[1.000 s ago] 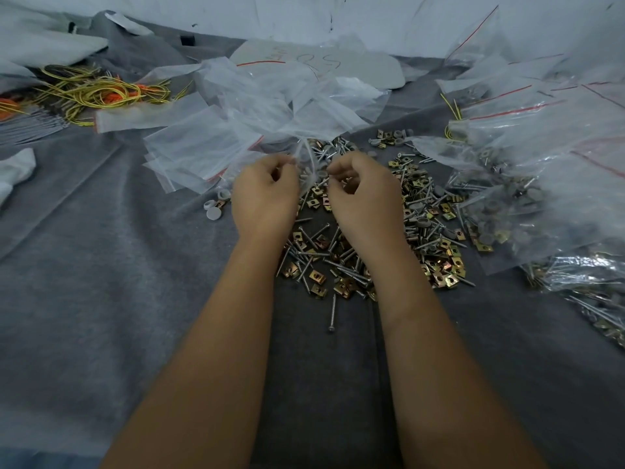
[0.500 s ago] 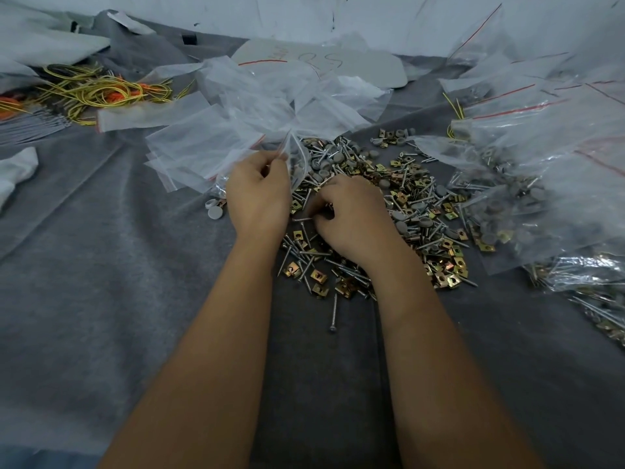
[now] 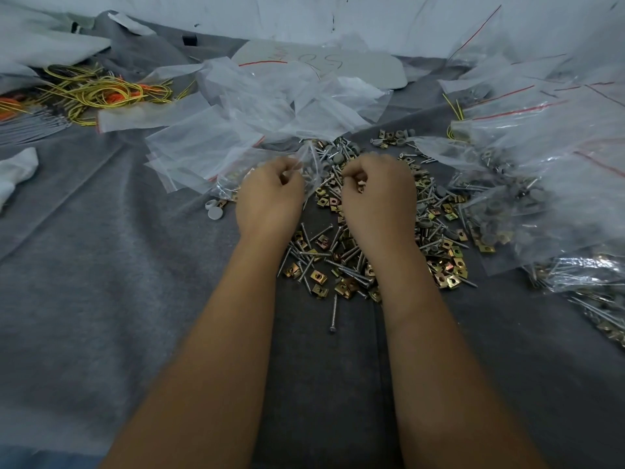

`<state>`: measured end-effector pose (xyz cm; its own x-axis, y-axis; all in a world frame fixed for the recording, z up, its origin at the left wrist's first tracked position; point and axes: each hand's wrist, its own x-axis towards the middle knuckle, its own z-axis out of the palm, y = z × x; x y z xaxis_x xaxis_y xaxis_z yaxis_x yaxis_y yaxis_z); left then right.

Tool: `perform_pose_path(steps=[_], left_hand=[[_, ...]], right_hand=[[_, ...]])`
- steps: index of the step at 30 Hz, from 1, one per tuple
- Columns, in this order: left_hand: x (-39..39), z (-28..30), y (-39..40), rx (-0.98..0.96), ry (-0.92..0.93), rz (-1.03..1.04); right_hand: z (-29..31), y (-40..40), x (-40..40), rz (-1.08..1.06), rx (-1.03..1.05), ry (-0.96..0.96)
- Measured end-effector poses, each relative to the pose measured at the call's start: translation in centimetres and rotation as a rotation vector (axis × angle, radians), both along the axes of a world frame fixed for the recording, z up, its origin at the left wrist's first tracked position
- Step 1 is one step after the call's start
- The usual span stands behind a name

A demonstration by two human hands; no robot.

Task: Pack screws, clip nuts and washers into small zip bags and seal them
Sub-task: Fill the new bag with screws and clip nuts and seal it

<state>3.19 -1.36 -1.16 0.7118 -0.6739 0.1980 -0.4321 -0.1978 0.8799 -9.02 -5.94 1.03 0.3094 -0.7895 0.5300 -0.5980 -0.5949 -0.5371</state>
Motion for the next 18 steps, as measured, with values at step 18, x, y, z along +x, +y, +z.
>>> perform_pose_path(steps=[18], left_hand=[[-0.4, 0.4, 0.4, -0.164, 0.108, -0.025]], right_hand=[[-0.5, 0.3, 0.9, 0.242, 0.214, -0.239]])
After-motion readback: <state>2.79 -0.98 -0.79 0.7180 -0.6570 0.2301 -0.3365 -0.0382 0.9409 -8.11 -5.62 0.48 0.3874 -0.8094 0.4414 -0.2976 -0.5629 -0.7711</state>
